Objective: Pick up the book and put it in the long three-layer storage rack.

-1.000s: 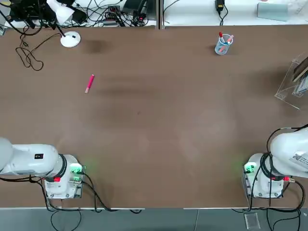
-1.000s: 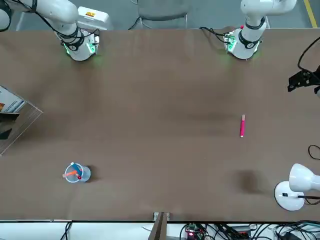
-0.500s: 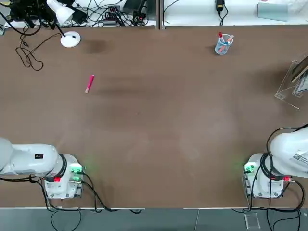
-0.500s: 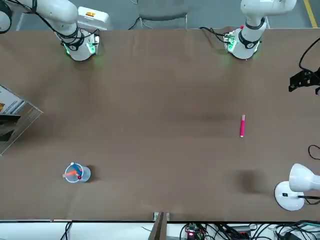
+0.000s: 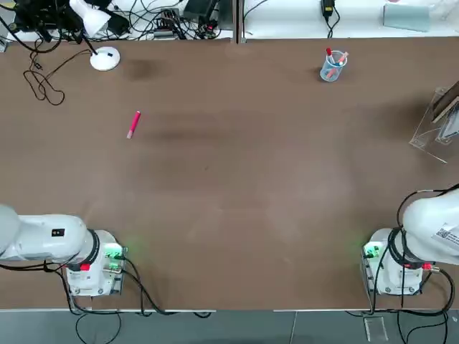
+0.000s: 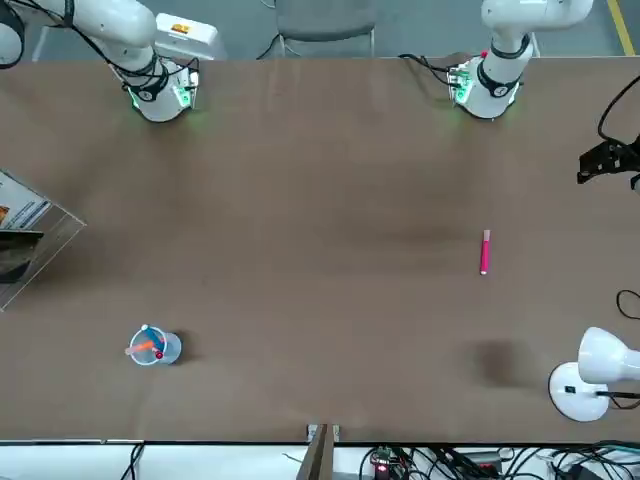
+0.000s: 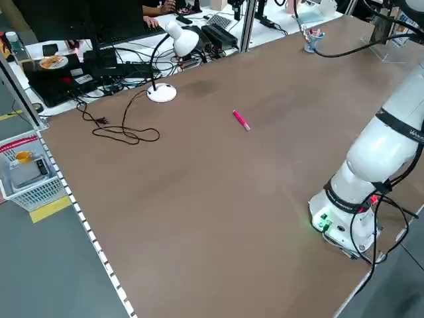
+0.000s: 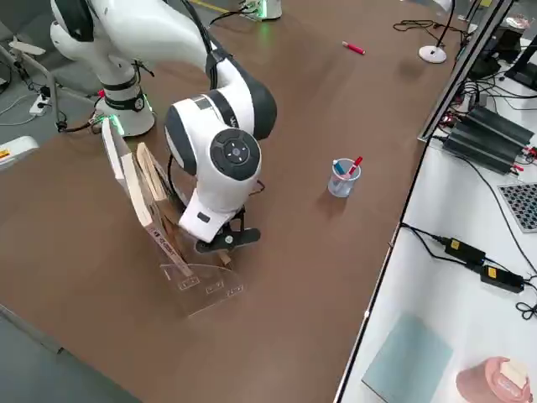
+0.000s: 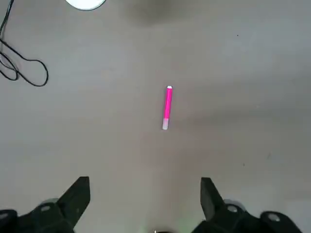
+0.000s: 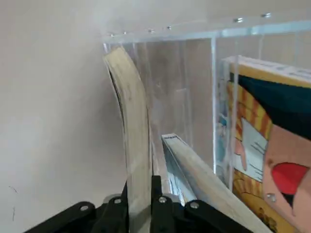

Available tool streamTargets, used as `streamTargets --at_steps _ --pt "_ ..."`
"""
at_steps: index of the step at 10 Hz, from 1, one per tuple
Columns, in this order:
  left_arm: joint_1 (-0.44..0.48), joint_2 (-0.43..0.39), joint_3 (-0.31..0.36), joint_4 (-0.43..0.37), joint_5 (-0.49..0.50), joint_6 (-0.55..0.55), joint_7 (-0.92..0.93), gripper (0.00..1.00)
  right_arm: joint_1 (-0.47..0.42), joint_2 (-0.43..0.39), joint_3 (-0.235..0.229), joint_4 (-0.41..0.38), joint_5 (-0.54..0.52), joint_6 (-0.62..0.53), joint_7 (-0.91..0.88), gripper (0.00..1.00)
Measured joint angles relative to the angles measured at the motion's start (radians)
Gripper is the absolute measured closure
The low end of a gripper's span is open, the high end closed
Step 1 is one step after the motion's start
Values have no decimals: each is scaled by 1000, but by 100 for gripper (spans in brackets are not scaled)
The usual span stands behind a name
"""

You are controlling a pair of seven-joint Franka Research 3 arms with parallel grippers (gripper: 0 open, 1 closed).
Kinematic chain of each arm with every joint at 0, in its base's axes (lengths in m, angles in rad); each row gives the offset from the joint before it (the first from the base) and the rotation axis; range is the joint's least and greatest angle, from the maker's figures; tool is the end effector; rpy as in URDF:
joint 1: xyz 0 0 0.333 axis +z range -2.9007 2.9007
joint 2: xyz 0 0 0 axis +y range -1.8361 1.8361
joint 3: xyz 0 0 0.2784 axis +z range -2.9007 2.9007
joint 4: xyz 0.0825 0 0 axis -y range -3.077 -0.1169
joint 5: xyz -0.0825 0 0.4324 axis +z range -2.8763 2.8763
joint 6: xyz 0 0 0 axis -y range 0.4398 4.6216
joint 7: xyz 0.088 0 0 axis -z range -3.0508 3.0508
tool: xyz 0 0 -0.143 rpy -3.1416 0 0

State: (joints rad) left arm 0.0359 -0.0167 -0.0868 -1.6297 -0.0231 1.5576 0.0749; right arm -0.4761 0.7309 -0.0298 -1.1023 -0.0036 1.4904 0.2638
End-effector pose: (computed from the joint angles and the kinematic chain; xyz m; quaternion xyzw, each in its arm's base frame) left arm 0.5923 -0.0338 0.5293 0.9976 -0.0626 -0.0276 0.0112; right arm 0.6327 -0.3459 0.2886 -0.9141 0.3678 0.1706 0.0084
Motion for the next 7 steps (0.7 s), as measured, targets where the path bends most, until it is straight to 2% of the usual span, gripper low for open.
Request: streamTargets --at_steps 7 --pt "0 0 0 0 0 0 0 0 8 7 -4 0 -4 26 0 84"
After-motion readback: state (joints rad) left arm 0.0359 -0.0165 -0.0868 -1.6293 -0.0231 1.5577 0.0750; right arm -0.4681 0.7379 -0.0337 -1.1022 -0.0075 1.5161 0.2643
